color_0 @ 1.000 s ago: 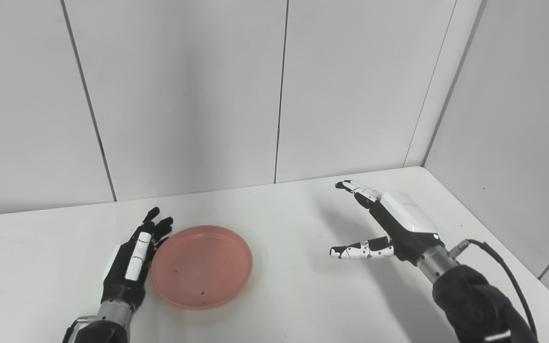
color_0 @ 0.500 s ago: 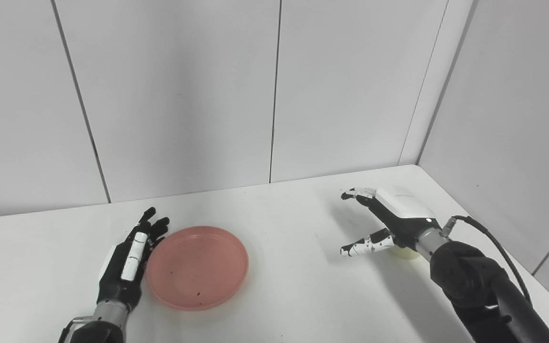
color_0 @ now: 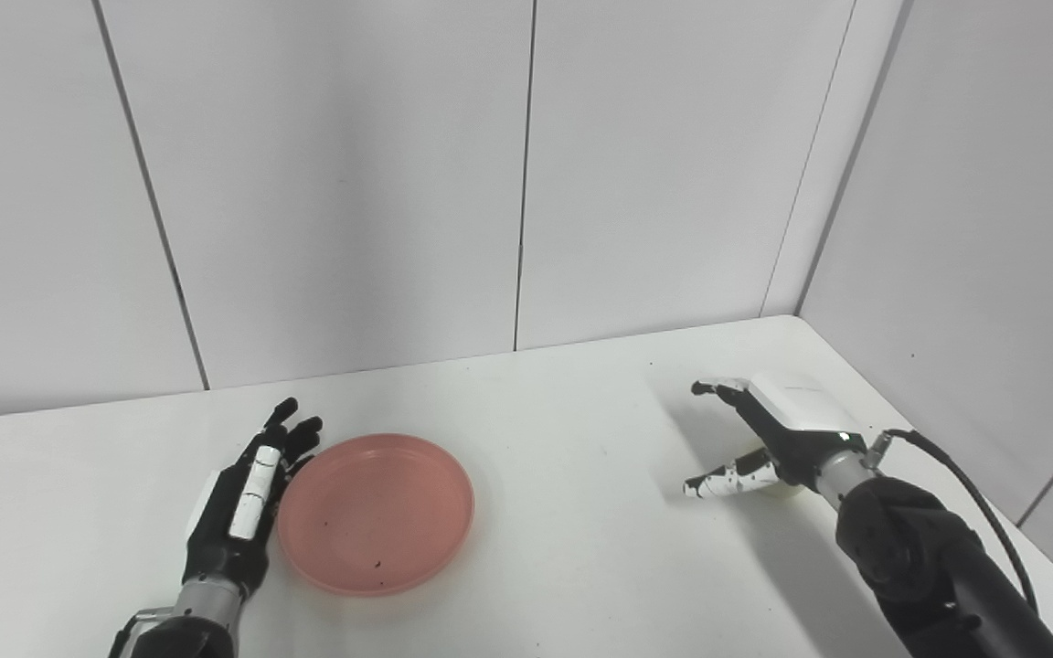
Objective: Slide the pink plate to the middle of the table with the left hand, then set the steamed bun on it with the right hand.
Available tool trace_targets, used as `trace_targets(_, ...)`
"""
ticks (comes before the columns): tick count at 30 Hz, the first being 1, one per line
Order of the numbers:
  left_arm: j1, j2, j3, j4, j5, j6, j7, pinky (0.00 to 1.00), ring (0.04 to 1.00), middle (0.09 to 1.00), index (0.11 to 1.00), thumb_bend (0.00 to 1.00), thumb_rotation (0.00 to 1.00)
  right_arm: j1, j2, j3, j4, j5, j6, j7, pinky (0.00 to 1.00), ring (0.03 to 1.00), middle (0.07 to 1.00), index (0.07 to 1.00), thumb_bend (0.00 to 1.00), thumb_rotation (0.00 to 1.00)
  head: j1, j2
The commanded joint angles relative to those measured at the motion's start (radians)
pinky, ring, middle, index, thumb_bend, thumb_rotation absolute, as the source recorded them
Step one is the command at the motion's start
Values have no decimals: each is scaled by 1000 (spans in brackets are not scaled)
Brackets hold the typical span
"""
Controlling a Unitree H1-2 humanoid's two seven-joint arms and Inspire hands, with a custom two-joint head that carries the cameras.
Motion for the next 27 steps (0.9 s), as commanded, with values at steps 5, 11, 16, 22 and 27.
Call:
trace_targets(5, 19, 7, 3, 31, -8, 7, -10, 893, 899, 854, 897, 848, 843, -1, -31, -37, 49, 5, -6, -84, 791, 883, 892, 835, 1000, 460, -3, -1)
trace_targets(11, 23, 5, 2, 21, -5, 10, -10, 899, 909, 860, 901, 843, 846, 4, -37, -20, 98, -36, -3, -132, 860, 893, 891, 847, 1000, 512, -3, -2)
trace_targets(16, 23, 2, 2, 27, -6, 11, -12, 900, 912, 860, 909, 812, 843, -6, -40, -16, 170, -37, -20, -193, 871, 911, 913, 847, 1000, 545, 2, -1)
trace_targets(22, 26, -1, -4, 17, 2, 12, -8, 897, 905, 859, 914, 820, 847, -23, -44, -3, 242, -27, -27, -238, 869, 928, 928, 842, 1000, 535, 4, -3)
trace_targets(27, 24, -2, -5, 25, 2, 8, -11, 909, 909, 861, 909, 818, 843, -34, -47, 1, 296, 0, -44, -264, 864, 927, 931, 842, 1000, 537, 9, -3)
